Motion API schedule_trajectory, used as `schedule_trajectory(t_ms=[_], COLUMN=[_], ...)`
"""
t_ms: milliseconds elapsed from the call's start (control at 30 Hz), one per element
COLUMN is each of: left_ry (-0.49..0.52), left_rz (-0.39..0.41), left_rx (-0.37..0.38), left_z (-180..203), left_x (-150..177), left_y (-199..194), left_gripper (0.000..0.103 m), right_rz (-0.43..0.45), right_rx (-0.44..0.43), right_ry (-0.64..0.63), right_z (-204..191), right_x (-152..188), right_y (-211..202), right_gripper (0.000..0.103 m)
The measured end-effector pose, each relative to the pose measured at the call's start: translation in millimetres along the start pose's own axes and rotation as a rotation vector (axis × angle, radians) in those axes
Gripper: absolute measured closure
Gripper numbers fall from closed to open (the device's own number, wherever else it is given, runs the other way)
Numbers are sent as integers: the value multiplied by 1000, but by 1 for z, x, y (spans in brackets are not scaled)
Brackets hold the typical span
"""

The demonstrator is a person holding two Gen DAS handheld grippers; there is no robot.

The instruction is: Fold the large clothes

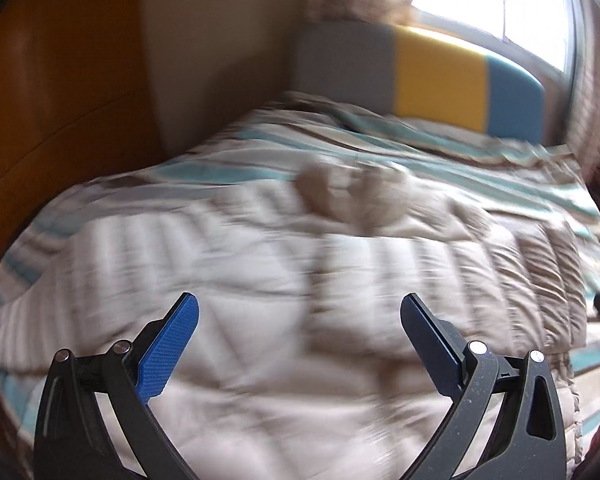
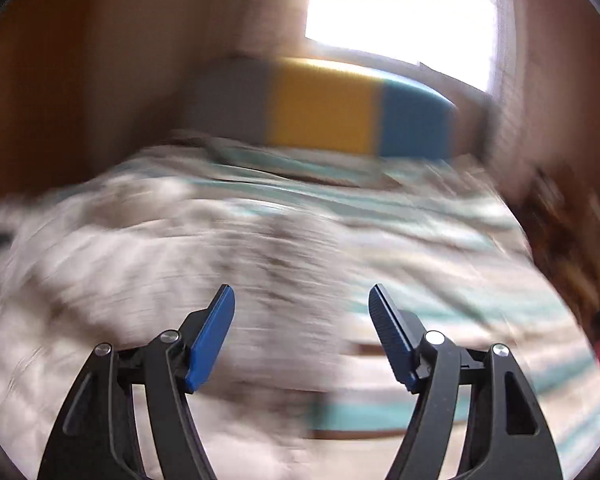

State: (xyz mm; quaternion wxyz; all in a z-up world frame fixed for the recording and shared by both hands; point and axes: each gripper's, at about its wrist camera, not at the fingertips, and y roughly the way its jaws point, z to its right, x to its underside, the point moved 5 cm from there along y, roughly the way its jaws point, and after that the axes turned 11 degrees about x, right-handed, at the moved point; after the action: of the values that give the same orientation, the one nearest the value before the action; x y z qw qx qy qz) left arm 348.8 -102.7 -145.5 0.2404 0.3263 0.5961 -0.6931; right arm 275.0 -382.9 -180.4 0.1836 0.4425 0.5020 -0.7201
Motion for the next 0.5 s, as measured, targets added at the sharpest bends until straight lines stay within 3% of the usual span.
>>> schedule_trajectory(t_ms=[100, 200, 367, 500], left_ry=[114, 152, 26, -6], left_rz=[-82, -143, -150, -146], left_rx=[-4, -74, -144, -115], left_z=[41, 42, 0, -19], left_x=[2, 9, 14, 27], left_y=[52, 81, 84, 83], left_gripper=[3, 3, 3, 3], right_rz=[-125, -189, -212, -202], right_rx=[65, 83, -74, -86], right_ry=[73, 27, -119, -83], right_z=[25, 19, -31, -18], right_x=[0, 2, 22, 7], right_y=[31, 59, 73, 64], right_gripper=[29, 29, 30, 30])
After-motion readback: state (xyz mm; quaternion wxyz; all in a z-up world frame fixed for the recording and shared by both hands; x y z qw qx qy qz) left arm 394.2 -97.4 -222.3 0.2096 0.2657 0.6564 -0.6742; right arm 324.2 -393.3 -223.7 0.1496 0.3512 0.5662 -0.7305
